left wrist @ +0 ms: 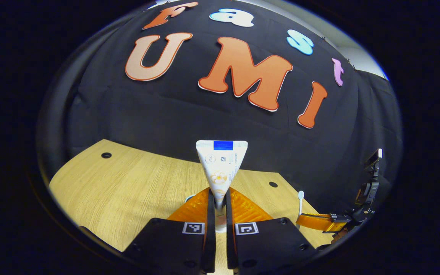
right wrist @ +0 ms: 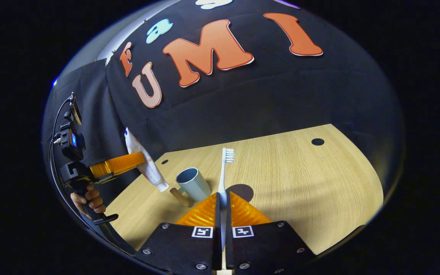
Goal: Put the toothbrush and toothpaste on the desktop into the cup, then pick up the cup and place it on the coaster on the desktop.
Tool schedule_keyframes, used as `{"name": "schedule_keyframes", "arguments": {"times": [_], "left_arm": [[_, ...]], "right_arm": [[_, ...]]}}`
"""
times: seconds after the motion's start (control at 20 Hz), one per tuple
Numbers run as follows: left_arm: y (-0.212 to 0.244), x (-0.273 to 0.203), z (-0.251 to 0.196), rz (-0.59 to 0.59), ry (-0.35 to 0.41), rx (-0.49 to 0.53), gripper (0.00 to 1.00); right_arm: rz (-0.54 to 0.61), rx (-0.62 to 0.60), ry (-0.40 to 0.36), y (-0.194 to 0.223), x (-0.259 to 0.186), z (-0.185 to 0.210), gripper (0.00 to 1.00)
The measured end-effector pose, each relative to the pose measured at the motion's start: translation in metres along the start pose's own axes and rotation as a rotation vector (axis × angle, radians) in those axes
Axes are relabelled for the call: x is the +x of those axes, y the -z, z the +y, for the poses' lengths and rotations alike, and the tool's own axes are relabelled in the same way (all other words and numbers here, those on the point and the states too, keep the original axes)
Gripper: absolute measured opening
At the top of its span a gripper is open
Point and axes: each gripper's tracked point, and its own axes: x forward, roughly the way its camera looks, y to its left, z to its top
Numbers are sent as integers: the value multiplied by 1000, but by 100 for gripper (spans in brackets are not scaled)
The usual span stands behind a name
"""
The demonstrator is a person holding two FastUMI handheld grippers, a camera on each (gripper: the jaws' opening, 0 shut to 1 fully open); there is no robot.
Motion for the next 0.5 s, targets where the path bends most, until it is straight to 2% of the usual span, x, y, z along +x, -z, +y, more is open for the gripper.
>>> {"name": "schedule_keyframes", "arguments": {"times": [0.3,0.5], "left_arm": [[-18,28,-1,-102,-10,58,16],[-14,54,3,-130,-39,137,16]], "right_arm": [[-30,24,-14,-9,5,-9,4],[-44,40,-16,-13,11,-17,4]]}}
